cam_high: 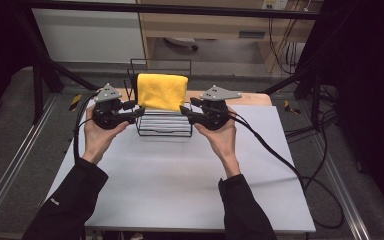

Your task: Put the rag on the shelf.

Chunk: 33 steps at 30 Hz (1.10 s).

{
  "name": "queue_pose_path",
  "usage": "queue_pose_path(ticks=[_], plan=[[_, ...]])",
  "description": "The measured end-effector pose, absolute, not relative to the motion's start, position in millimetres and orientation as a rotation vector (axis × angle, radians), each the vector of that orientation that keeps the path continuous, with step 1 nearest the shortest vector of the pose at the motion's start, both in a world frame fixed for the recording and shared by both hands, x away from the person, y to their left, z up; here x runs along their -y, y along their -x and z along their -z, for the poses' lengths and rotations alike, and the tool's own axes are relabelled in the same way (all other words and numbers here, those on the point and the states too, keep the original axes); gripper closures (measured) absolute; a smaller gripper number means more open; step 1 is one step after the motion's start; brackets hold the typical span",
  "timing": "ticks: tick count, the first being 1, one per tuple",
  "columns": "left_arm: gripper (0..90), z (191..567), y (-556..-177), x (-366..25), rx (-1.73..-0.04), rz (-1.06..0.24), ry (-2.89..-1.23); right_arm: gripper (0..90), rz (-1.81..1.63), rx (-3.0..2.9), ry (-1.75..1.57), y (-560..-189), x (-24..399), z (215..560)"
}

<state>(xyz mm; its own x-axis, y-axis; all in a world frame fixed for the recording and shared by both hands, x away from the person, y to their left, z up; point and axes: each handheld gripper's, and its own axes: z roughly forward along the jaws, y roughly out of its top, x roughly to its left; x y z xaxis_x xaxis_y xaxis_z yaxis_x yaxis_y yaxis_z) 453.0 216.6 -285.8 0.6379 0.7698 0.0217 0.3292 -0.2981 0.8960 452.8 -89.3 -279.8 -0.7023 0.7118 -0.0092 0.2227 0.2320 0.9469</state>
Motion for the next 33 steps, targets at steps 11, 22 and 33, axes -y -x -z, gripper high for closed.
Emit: queue_pose_path(ticks=[11,22,33], plan=[[27.3,314,-434,-231,-0.876,-0.513,-1.942,20.0,-1.432,-2.094,-0.933,-437,129,292],[14.3,348,-416,-249,-0.898,-0.465,-1.935,8.7,-1.415,-2.106,-1.019,-423,168,314],[9.2,387,-397,-263,-0.927,-0.447,-1.953,4.8,-1.399,-2.143,-1.073,-403,197,355]])
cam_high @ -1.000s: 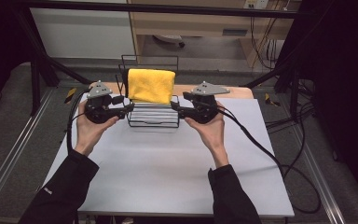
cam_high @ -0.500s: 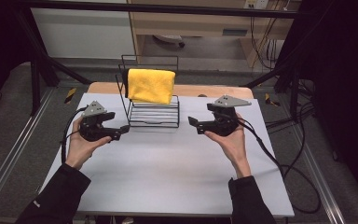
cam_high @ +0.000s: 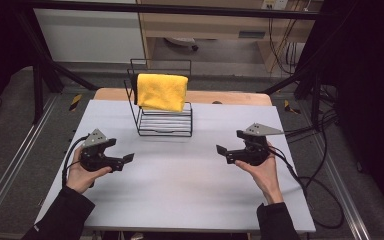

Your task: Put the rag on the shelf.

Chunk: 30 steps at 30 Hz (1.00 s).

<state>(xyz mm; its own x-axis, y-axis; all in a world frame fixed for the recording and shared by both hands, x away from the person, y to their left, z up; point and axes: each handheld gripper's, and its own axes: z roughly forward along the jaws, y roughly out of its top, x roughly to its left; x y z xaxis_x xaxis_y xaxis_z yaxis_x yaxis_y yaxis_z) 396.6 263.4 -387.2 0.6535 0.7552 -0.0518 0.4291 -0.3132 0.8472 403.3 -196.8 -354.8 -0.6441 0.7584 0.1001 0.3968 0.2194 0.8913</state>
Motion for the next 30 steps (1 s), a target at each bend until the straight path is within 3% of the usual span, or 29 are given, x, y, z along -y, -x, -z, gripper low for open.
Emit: queue_pose_path(ticks=[19,30], plan=[[9.4,426,-376,-289,-0.937,-0.434,-1.984,0.7,-1.370,-2.166,-1.217,-374,250,421],[9.1,443,-370,-293,-0.938,-0.421,-2.006,0.7,-1.336,-2.209,-1.201,-362,262,437]])
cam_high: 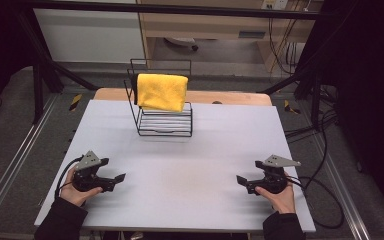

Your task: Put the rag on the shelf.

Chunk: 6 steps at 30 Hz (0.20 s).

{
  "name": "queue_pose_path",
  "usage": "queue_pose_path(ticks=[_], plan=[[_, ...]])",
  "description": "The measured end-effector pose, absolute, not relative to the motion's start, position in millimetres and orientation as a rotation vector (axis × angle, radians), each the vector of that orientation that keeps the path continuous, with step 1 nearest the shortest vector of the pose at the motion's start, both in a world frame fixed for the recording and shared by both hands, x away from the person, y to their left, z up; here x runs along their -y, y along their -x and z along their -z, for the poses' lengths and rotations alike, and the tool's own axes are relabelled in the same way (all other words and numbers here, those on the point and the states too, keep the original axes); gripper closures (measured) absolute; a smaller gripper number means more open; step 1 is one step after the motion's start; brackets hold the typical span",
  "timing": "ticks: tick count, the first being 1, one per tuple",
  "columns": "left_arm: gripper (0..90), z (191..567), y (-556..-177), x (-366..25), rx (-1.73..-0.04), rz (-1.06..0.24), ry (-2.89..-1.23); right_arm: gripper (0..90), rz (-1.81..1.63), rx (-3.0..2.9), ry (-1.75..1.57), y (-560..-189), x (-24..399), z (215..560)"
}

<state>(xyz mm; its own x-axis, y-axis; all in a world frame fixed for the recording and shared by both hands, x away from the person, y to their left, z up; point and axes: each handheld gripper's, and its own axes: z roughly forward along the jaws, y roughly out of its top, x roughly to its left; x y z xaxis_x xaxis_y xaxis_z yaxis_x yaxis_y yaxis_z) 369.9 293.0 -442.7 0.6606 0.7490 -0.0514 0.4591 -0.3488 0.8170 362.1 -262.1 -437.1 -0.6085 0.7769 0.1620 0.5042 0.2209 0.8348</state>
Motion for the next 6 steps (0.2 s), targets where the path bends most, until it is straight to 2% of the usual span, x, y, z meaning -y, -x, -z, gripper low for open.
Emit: queue_pose_path(ticks=[6], plan=[[9.1,443.7,-369.5,-294.3,-0.936,-0.424,-2.005,0.7,-1.328,-2.205,-1.211,-359.9,264.8,438.1]])
